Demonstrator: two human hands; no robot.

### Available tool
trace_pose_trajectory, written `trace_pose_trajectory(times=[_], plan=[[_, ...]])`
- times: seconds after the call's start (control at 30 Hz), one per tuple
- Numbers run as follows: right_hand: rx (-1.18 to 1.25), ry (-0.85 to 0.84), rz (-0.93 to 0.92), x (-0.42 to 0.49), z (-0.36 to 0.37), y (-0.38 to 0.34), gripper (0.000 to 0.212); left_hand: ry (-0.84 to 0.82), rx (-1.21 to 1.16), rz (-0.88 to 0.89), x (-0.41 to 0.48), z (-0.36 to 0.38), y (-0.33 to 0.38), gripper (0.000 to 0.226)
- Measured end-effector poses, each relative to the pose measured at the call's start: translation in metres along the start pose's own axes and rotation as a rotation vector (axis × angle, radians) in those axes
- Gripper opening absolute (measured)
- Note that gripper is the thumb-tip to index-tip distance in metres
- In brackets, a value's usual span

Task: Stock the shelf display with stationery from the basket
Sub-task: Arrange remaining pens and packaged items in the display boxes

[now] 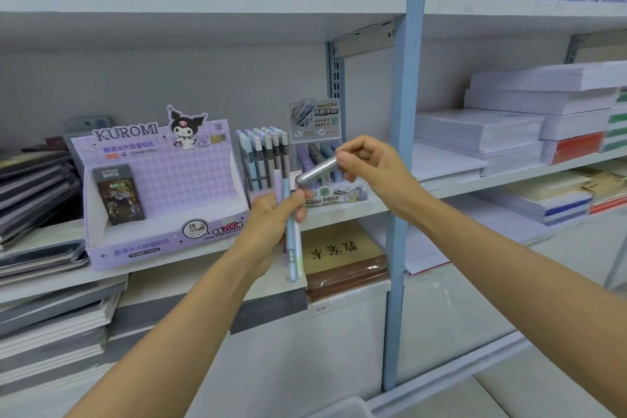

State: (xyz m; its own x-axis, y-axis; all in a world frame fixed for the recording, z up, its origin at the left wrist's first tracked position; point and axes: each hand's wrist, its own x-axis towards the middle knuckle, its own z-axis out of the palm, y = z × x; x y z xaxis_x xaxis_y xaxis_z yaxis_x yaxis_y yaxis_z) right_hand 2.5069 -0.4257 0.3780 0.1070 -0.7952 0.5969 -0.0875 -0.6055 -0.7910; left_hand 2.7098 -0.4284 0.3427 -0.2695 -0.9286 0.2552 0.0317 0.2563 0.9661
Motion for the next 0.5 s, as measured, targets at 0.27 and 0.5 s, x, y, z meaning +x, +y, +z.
trace_pose_trajectory(times=[0.27, 0.5], plan=[[0.097, -0.164, 0.216, -0.026, 0.003, 0.026, 0.013, 0.225, -0.055, 0.097, 0.004, 0.019, 0.0, 0.031], [-0.025, -0.161, 0.15, -0.024, 0.001, 0.023, 0.03, 0.192, 0.094, 0.167, 0.006, 0.032, -0.006, 0.039]])
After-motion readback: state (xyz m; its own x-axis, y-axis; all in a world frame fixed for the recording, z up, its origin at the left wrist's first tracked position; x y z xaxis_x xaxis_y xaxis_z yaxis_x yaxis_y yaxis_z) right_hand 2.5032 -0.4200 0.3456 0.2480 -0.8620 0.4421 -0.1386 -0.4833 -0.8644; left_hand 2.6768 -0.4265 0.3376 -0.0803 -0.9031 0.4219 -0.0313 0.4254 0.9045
